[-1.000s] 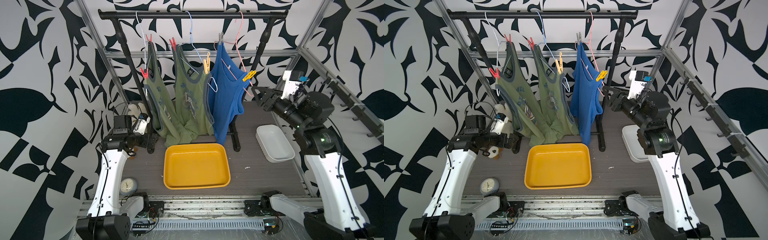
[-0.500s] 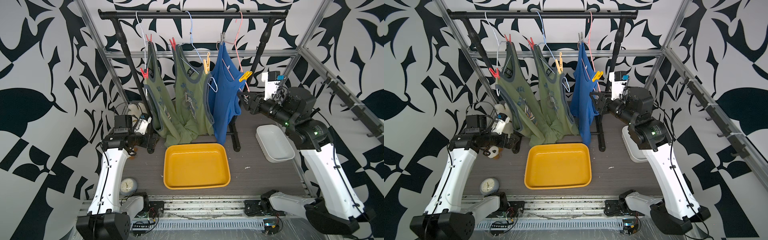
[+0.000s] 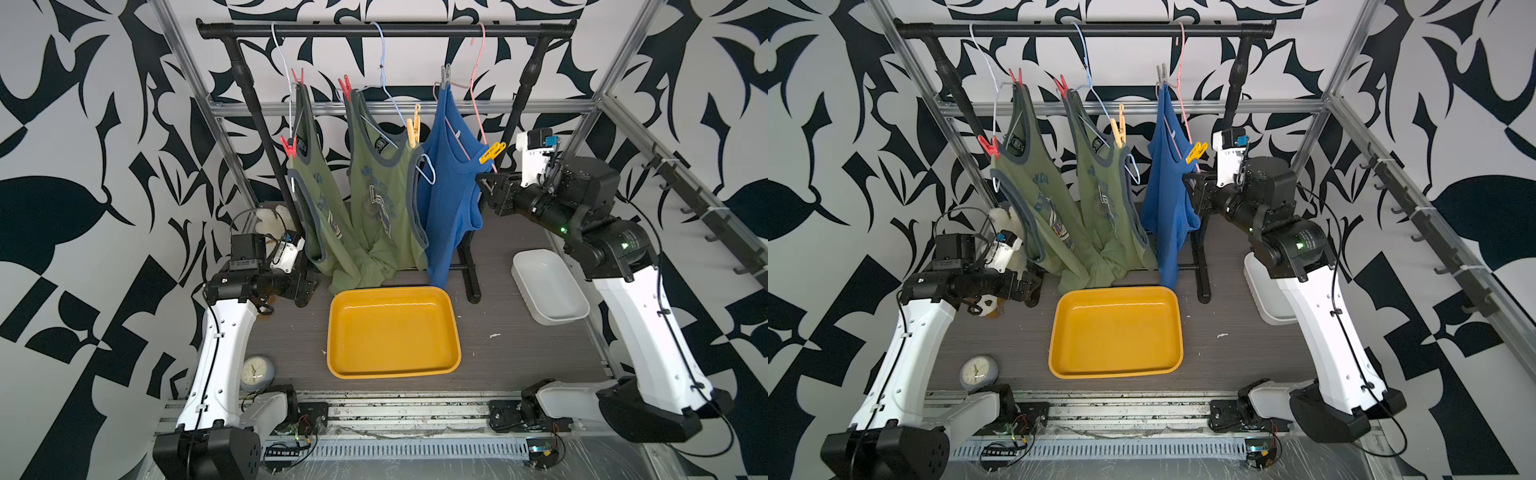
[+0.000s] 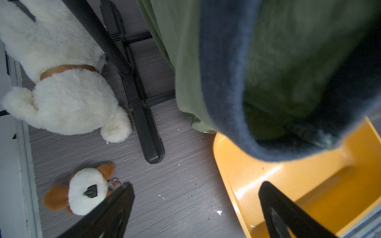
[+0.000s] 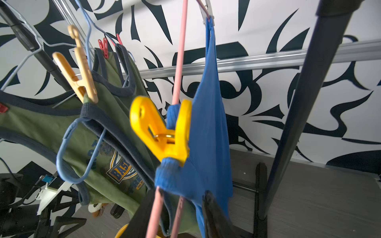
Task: Remove the clothespins securing tank tops to the hanger
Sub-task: Pick up the hanger from the clothesline.
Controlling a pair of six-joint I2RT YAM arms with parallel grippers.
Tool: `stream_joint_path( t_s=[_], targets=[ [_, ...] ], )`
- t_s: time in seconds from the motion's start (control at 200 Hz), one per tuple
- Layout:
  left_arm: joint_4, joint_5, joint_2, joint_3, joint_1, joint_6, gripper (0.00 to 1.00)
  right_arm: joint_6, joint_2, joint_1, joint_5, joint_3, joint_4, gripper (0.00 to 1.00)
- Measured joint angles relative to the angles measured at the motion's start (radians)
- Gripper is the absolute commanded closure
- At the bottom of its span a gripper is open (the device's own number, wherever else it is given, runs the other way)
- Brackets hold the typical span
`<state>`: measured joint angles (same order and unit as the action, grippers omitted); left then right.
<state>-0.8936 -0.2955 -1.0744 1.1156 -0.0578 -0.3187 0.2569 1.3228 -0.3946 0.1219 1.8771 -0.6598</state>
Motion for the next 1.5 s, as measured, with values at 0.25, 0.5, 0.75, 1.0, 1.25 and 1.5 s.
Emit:
stream_joint_path(
  t_s=[0.25,0.5,0.75,1.0,1.25,1.5],
  targets=[
    [0.003,-0.003,0.012,-0.013,0.000,-0.012,0.01,-0.003,0.025,-0.004,-0.025,0.024,-0.037,0.85],
    [0.008,-0.013,0.011,-0.022,0.000,-0.015,0.01,-0.023,0.027,-0.005,-0.050,0.044,-0.057,1.00],
    [0.014,-0.017,0.011,-0.022,0.000,-0.015,0.01,-0.029,0.040,-0.005,-0.056,0.054,-0.061,1.00],
    [0.008,-0.016,0.011,-0.016,0.000,-0.011,0.01,-0.055,0.025,-0.005,-0.060,-0.024,0.036,1.00],
    [-0.032,-0.016,0.013,0.065,0.000,0.012,0.01,-0.070,-0.028,-0.006,-0.079,-0.159,0.192,1.00],
    [-0.066,-0.016,0.031,0.142,0.000,0.037,0.01,-0.077,-0.053,-0.006,-0.101,-0.206,0.260,1.00]
  ],
)
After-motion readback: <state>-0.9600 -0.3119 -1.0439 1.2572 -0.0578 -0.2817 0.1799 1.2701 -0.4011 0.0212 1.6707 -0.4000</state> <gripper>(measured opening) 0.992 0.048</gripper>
